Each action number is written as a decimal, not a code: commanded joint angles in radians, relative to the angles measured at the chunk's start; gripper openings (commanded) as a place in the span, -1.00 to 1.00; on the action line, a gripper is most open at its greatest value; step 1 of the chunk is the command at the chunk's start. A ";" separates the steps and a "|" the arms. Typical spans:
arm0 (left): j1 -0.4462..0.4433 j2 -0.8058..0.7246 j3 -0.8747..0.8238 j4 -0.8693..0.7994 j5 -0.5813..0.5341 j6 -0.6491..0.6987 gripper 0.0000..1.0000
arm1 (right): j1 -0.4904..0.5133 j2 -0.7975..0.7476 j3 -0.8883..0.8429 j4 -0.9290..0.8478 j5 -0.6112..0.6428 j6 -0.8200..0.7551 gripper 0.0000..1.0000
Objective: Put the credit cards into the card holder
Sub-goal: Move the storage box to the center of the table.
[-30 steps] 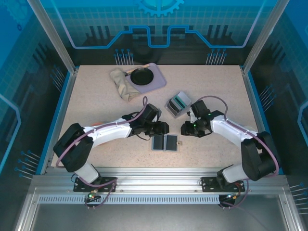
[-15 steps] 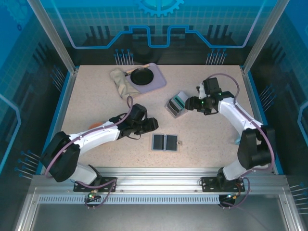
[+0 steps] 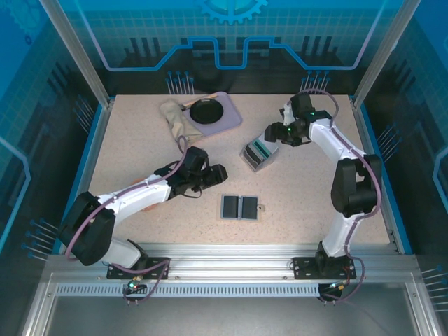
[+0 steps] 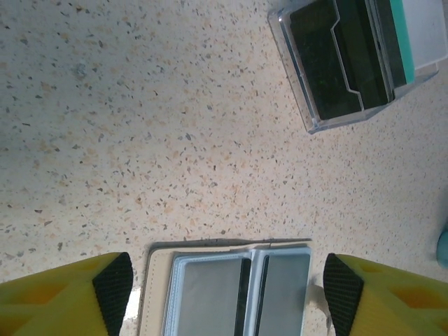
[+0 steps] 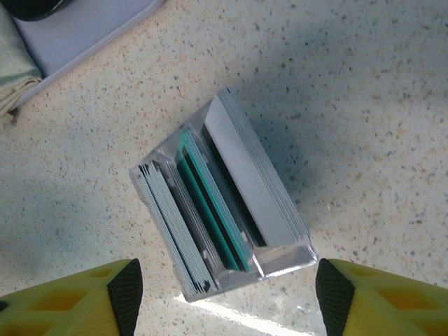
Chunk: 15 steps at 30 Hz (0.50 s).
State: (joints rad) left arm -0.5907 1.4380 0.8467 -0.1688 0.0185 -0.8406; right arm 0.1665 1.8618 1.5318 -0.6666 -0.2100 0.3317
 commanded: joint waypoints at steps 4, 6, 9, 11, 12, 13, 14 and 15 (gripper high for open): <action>0.030 0.021 0.003 0.037 0.022 -0.021 0.56 | -0.026 0.108 0.144 -0.078 -0.032 -0.033 0.40; 0.032 0.030 0.009 0.039 0.030 -0.022 0.56 | -0.027 0.137 0.174 -0.087 -0.031 -0.036 0.40; 0.034 0.042 0.017 0.037 0.036 -0.023 0.56 | -0.027 0.186 0.221 -0.105 -0.022 -0.036 0.42; 0.034 0.047 0.020 0.041 0.044 -0.023 0.57 | -0.028 0.221 0.247 -0.115 -0.020 -0.036 0.42; 0.035 0.051 0.021 0.041 0.049 -0.024 0.57 | -0.028 0.238 0.259 -0.120 -0.027 -0.036 0.42; 0.034 0.054 0.020 0.041 0.051 -0.025 0.57 | -0.028 0.256 0.271 -0.126 -0.043 -0.038 0.42; 0.034 0.056 0.022 0.041 0.053 -0.026 0.57 | -0.028 0.279 0.289 -0.139 -0.061 -0.039 0.42; 0.034 0.056 0.021 0.039 0.053 -0.028 0.57 | -0.027 0.297 0.303 -0.151 -0.079 -0.038 0.41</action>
State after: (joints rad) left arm -0.5644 1.4807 0.8471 -0.1425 0.0475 -0.8555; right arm 0.1501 2.1033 1.7851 -0.7513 -0.2310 0.3084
